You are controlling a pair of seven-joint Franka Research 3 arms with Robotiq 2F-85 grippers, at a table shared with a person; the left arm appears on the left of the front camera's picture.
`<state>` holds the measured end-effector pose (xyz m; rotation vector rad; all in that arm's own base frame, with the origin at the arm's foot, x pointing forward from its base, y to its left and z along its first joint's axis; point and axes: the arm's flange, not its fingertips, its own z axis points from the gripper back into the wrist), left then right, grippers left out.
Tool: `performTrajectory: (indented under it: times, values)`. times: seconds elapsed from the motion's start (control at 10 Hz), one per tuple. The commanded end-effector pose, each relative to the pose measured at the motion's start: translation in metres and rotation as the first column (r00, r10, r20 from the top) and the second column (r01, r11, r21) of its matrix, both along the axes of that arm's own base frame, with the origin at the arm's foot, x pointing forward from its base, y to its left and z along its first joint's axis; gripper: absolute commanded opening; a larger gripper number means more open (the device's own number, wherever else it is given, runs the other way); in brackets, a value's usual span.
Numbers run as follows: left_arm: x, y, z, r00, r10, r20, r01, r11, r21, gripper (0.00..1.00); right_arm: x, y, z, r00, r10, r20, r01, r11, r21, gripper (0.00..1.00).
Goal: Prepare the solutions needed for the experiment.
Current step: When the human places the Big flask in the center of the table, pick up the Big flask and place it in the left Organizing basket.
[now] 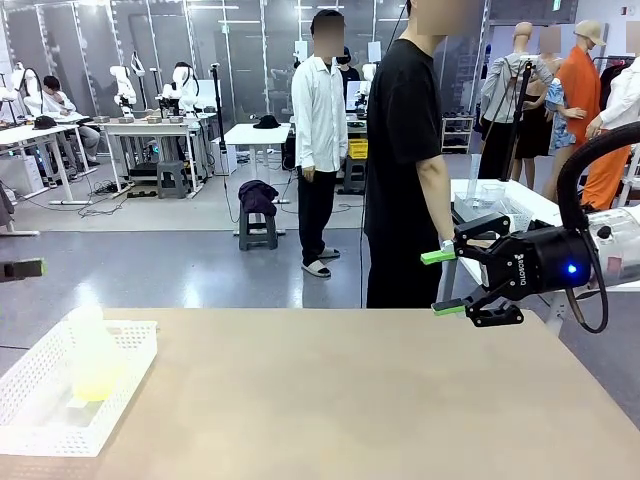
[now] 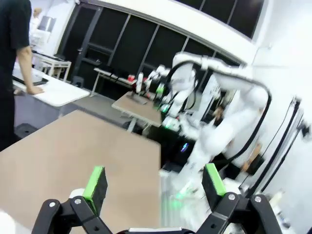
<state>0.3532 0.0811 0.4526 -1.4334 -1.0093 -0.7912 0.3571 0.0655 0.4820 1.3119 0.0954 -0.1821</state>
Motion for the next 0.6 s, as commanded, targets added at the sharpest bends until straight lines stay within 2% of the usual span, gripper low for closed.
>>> performTrajectory:
  times: [0.0, 0.1, 0.2, 0.3, 0.5]
  values:
    - [0.018, -0.016, 0.022, 0.976, -0.055, -0.21, 0.028, 0.991, -0.128, 1.0, 0.0, 0.0, 0.001, 1.0, 0.001, 0.004, -0.001, 1.0, 0.008, 0.72]
    - [0.029, -0.035, 0.029, 0.962, -0.065, -0.266, 0.037, 0.993, -0.111, 1.0, 0.0, 0.0, 0.001, 1.0, 0.001, 0.004, -0.001, 1.0, 0.008, 0.72]
    - [0.036, -0.052, 0.035, 0.912, -0.089, -0.401, 0.052, 0.993, -0.102, 1.0, 0.0, 0.0, 0.001, 1.0, 0.001, 0.004, -0.001, 1.0, 0.008, 0.72]
    - [0.044, -0.072, 0.037, 0.855, -0.117, -0.506, 0.093, 0.993, -0.072, 1.0, 0.0, 0.0, 0.001, 1.0, 0.001, 0.004, -0.001, 1.0, 0.008, 0.72]
    - [0.058, -0.105, 0.028, 0.744, -0.175, -0.645, 0.164, 0.983, -0.077, 1.0, 0.0, 0.0, 0.001, 1.0, 0.001, 0.004, -0.001, 1.0, 0.008, 0.72]
